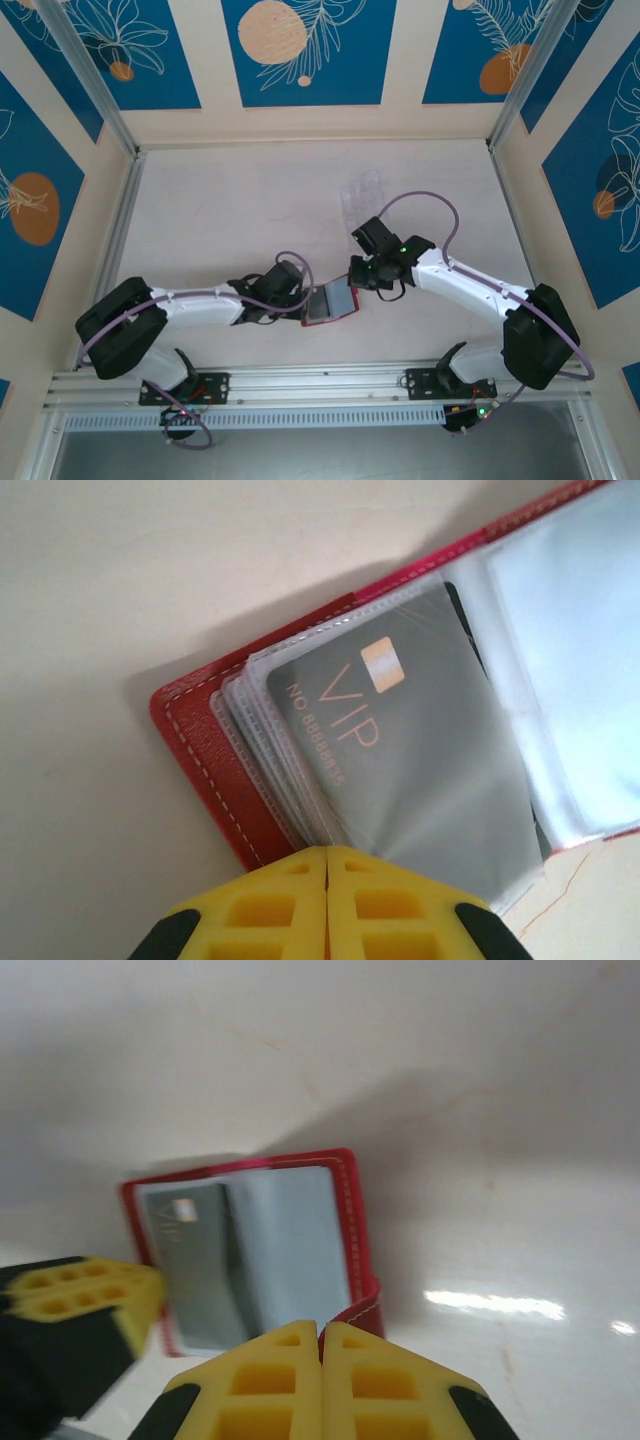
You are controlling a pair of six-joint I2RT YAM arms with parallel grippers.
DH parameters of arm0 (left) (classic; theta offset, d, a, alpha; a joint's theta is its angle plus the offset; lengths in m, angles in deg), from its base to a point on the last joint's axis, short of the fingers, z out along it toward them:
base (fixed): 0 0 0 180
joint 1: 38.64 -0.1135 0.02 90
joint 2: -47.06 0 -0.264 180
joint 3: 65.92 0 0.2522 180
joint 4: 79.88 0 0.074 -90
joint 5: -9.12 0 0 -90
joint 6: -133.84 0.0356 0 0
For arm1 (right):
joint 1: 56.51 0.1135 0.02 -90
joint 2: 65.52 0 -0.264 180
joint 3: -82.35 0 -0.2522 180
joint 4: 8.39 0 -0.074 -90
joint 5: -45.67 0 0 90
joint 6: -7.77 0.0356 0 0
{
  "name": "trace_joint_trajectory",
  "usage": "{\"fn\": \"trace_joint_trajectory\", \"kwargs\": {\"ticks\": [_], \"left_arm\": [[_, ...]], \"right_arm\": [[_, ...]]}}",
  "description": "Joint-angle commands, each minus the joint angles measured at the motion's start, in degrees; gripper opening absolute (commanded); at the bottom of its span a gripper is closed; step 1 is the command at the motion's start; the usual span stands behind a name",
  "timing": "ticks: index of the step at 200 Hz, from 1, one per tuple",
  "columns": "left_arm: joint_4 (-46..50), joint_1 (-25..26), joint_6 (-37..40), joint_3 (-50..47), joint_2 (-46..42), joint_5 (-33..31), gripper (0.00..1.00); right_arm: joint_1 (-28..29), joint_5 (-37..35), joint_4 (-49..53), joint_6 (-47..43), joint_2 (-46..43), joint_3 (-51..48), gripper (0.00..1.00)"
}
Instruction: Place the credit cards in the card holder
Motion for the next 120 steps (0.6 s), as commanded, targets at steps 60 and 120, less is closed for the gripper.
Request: {"fn": "trace_joint_trajectory", "kwargs": {"ticks": [60,120], "left_arm": [[-4.94,-1.08,-5.05,-5.35,-3.46,1.79,0.3],[2.72,-3.7,-6.78,-12.32,-19.09,-0.39,0.38]], "right_arm": [[5.0,20.03,-22.16,9.52,6.7,-2.31,0.0],[7.35,18.19,-23.33,10.49,8.9,-1.56,0.0]]}}
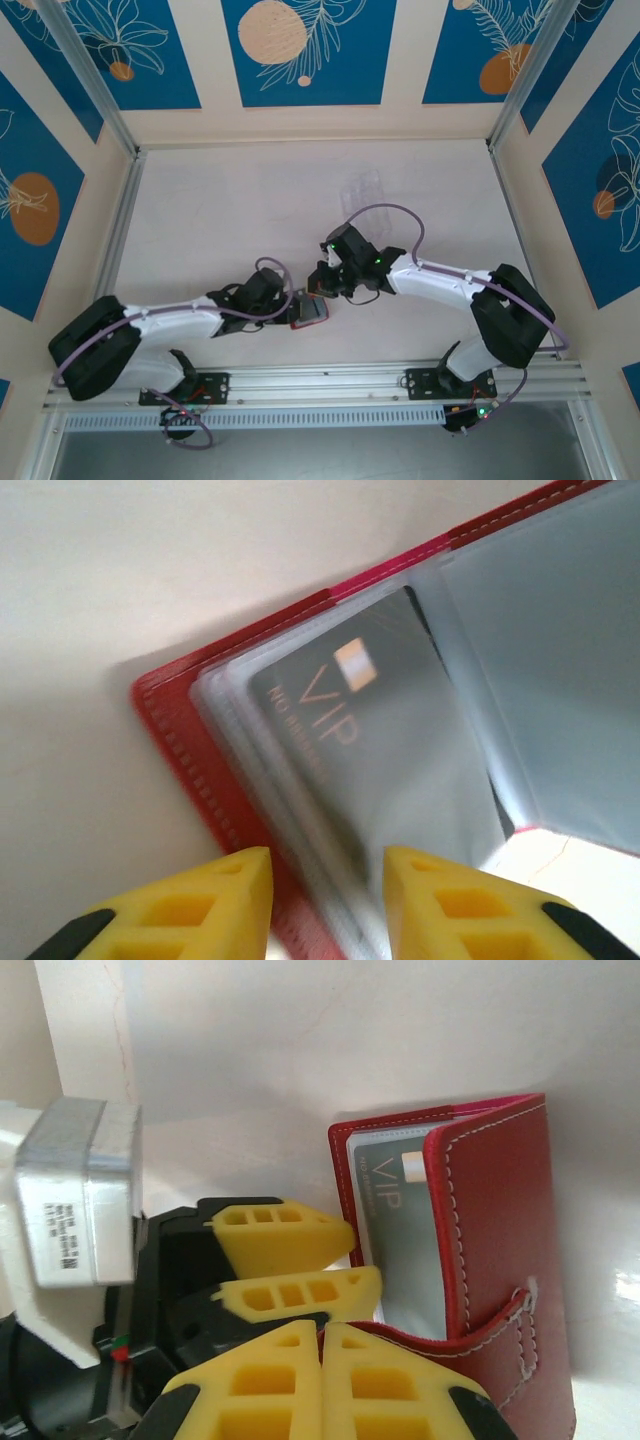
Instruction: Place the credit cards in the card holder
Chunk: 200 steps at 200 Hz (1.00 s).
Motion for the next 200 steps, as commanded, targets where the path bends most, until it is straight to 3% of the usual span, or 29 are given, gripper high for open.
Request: {"fn": "trace_joint_trajectory", "kwargs": {"ticks": [1,27,71,96,108,124,155,190,200], "left_arm": [[5.23,-0.87,-1.0,-2.17,-7.16,-1.16,0.38],[11.06,-1.86,-0.71,-4.06,-15.59,-1.09,0.41],[20.19,-3.7,-2.3,-6.53,-25.48,-3.78,0.22],[25.39,-4.69,-3.43,-6.27,-28.9,-5.82,0.2],[26.51,-5.14,-3.53,-6.44,-30.06,-6.21,0.2],[27.22,-5.47,-3.06,-5.95,-30.41,-6.13,0.2],[28.81,-5.48,-0.64,-3.71,-29.8,-6.3,0.21],[28.29,-5.72,2.56,-1.01,-26.84,-5.16,0.23],[27.69,-5.68,3.82,0.26,-25.52,-4.22,0.23]], "right_arm": [[0.5,0.22,0.73,0.49,0.55,1.53,0.0],[0.64,-1.37,3.45,-0.73,0.92,3.28,0.0],[5.39,0.55,0.82,-0.48,8.66,8.53,0.0],[7.43,4.15,-4.97,1.14,15.16,9.92,0.0],[7.43,6.76,-7.21,1.14,17.29,10.36,0.09],[7.47,8.01,-6.89,-1.04,17.18,11.23,0.29],[5.9,8.42,0.54,-7.17,8.56,12.14,0.45],[2.17,7.43,11.79,-11.8,-2.23,12.06,0.54],[0.68,5.7,15.51,-12.98,-3.37,11.65,0.47]]}}
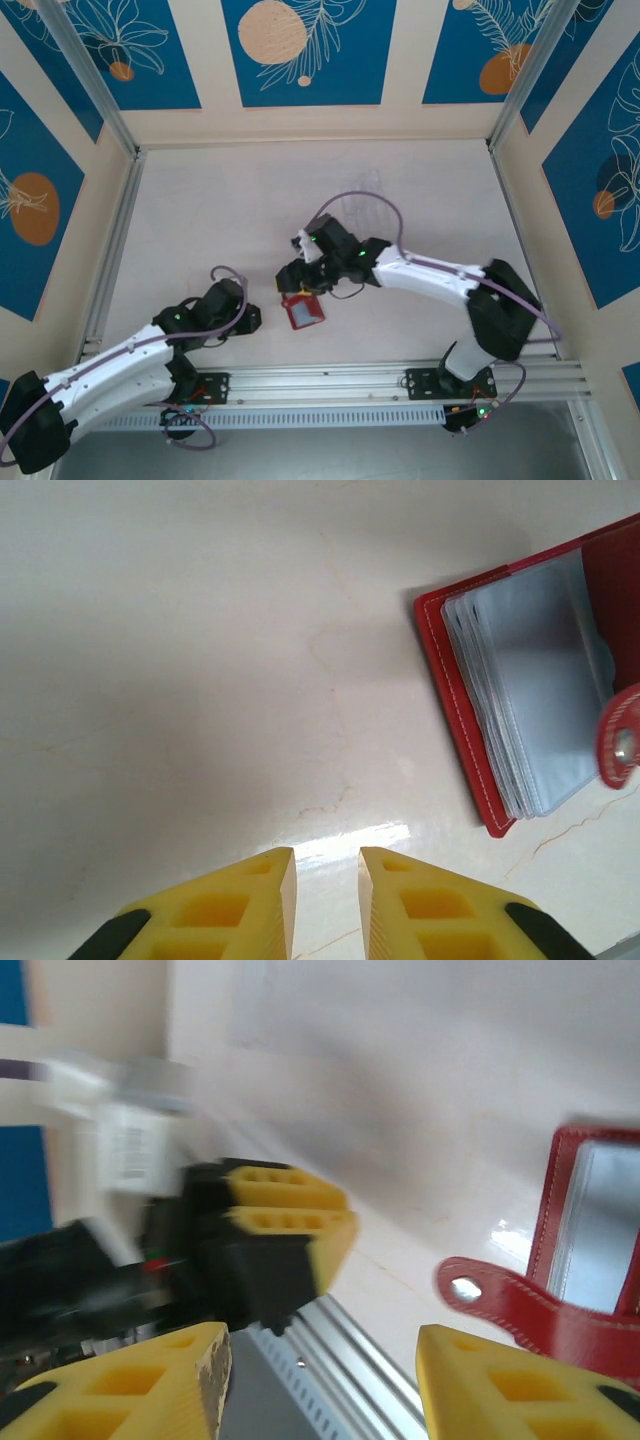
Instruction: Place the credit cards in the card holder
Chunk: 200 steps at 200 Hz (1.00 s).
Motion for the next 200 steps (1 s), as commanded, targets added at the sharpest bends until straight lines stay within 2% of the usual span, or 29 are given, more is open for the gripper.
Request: {"fn": "trace_joint_trajectory", "kwargs": {"ticks": [1,27,61,92,130,167,200], "left_arm": [[0.34,-0.69,3.99,3.88,2.23,0.97,0.23],[0.1,-0.71,7.25,8.53,6.12,2.29,0.21],[0.82,-0.73,8.52,12.77,8.82,1.92,0.21],[-0.34,-0.63,9.65,15.33,13.34,4.21,0.2],[-4.33,-0.69,10.39,16.92,20.87,7.53,0.18],[-8.35,-0.68,10.48,16.33,27.06,8.52,0.16],[-10.92,-0.64,10.54,14.58,30.93,7.64,0.14]], "right_arm": [[-2.98,-1.4,11.7,-5.14,-4.67,0.72,0.46],[-4.38,-5.16,14.55,-6.52,-2.65,-2.25,0.15],[-1.88,-6.03,10.23,-4.65,4.29,-3.82,0.0],[0.35,-7.29,8.71,-3.5,9.84,-2.78,0.0],[1.0,-5.19,5.0,-2.55,15.77,-2.68,0.0],[0.47,-5.48,5.86,-3.25,17.39,-1.47,0.09],[-0.76,-3.77,6.81,-4.48,14.05,-2.25,0.18]]}}
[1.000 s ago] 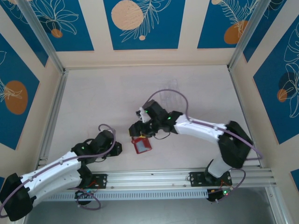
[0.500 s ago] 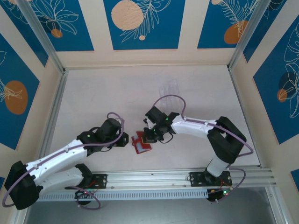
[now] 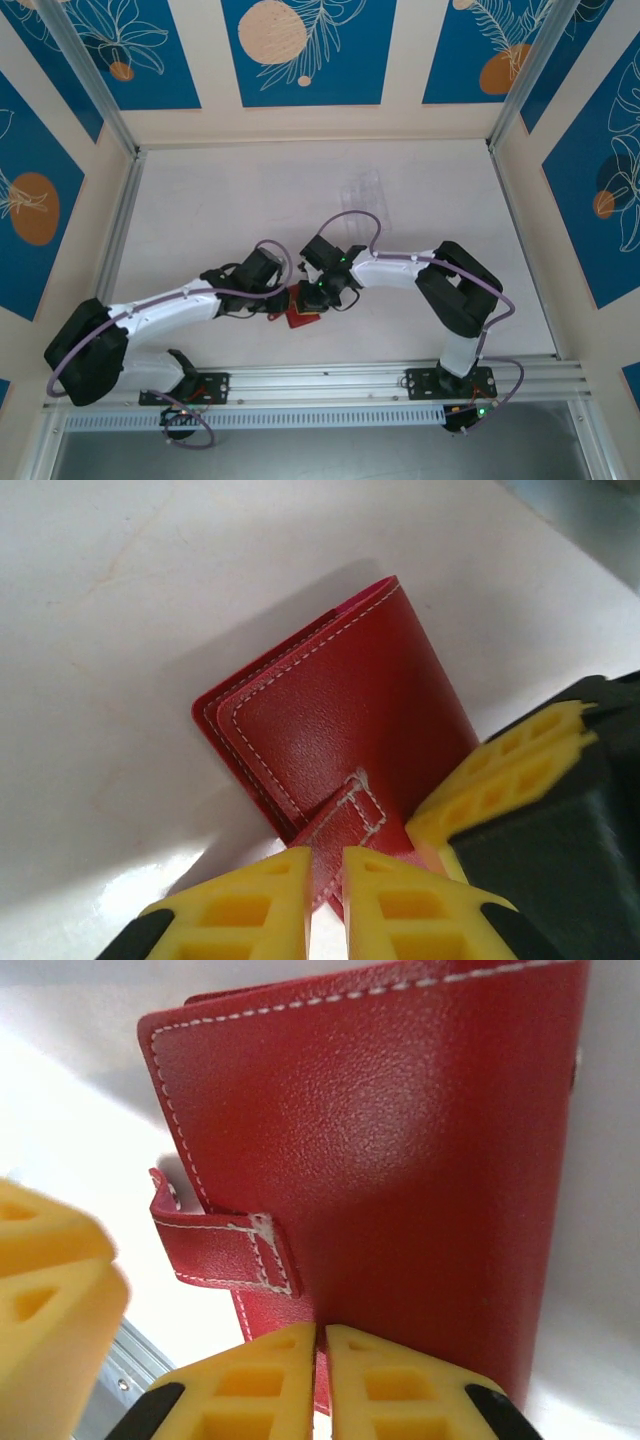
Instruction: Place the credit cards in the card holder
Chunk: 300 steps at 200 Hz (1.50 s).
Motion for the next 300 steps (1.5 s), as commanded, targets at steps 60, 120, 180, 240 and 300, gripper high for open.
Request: {"fn": "trace_joint_trajectory", "kwargs": {"ticks": [60,120,180,240,300], "left_arm": [[-4.96,-0.54,-0.62,-7.02,2.74,-1.94,0.12],[-7.07,-0.5,-1.56,-9.81,3.05,-2.05,0.12],[-8.25,-0.56,-1.78,-10.79,3.77,-1.61,0.12],[-11.11,-0.19,-2.02,-10.86,6.54,-0.21,0.11],[-7.05,-0.32,-1.64,-9.9,1.5,-1.87,0.12]], "right_arm": [[-6.1,2.08,6.33,-5.79,-9.82,-2.19,0.37],[-6.05,4.28,2.18,-7.15,-1.71,-0.3,0.48],[-4.93,9.71,-3.4,-6.33,2.08,-0.29,0.49],[-6.03,15.95,-10.43,-2.49,-0.83,-2.61,0.24],[-8.57,9.15,-3.99,-2.82,-8.57,-3.6,0.0]]}}
